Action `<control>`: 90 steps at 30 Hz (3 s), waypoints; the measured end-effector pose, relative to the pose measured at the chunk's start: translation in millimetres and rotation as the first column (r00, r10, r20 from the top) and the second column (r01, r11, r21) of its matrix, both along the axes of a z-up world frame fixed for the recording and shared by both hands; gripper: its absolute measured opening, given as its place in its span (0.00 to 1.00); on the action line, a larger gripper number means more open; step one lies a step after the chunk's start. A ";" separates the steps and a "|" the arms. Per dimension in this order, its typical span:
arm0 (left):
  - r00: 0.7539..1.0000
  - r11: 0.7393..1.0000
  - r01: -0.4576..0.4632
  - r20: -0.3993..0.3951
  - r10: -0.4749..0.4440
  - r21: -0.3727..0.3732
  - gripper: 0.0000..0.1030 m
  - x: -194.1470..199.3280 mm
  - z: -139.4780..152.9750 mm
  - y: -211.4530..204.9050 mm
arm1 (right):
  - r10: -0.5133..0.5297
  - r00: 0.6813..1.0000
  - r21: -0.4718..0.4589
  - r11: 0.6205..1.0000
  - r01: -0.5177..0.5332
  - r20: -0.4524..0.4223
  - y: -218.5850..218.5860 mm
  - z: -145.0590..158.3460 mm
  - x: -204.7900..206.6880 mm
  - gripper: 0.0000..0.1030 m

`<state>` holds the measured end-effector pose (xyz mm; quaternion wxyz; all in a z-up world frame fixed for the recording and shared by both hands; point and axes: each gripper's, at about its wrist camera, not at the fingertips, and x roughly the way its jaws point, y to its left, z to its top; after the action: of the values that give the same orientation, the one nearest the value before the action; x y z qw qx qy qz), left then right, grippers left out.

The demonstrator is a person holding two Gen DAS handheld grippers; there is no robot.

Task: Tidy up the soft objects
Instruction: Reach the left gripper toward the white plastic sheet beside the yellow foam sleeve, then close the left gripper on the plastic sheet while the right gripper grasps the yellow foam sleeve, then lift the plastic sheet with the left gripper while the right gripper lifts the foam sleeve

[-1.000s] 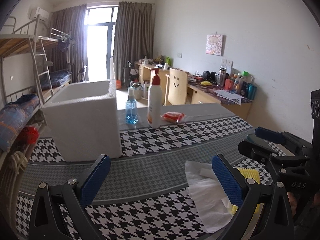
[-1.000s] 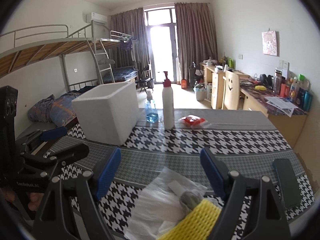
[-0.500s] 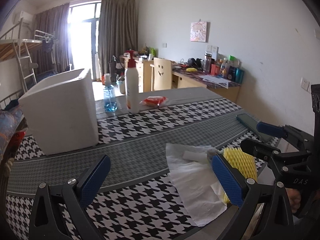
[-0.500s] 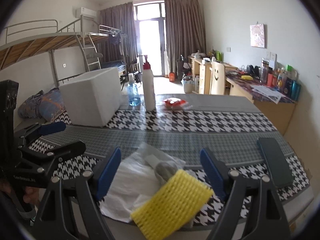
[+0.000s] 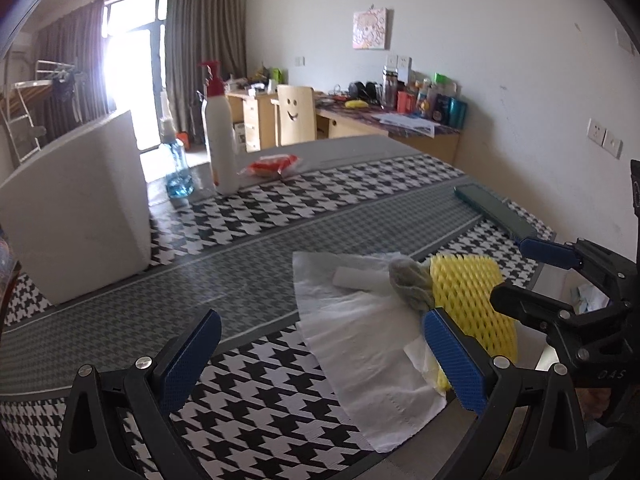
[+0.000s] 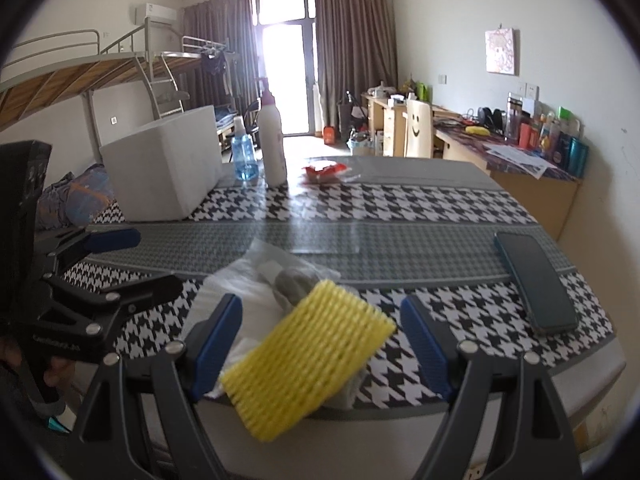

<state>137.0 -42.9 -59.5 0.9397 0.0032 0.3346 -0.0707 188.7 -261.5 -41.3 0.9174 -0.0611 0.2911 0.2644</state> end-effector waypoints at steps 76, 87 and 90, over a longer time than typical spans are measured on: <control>0.975 0.976 0.207 -0.092 -0.200 0.065 0.08 5.9 -16.5 -29.9 | -0.024 0.992 0.107 0.994 0.038 -0.124 -38.0 -4.6 -8.2 0.13; 0.977 0.978 0.202 -0.077 -0.197 0.056 0.08 -0.6 -11.5 -29.5 | -0.036 0.992 0.090 0.995 0.047 -0.121 -36.0 -8.3 -2.3 0.13; 0.978 0.979 0.194 -0.084 -0.189 0.056 0.08 -0.4 -14.0 -27.8 | -0.035 0.992 0.056 0.998 0.042 -0.125 -26.3 -14.9 0.5 0.13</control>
<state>136.6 -70.7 -73.4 0.9140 0.0626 0.3715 -0.1505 189.3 -287.8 -56.2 0.9039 -0.0121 0.3406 0.2583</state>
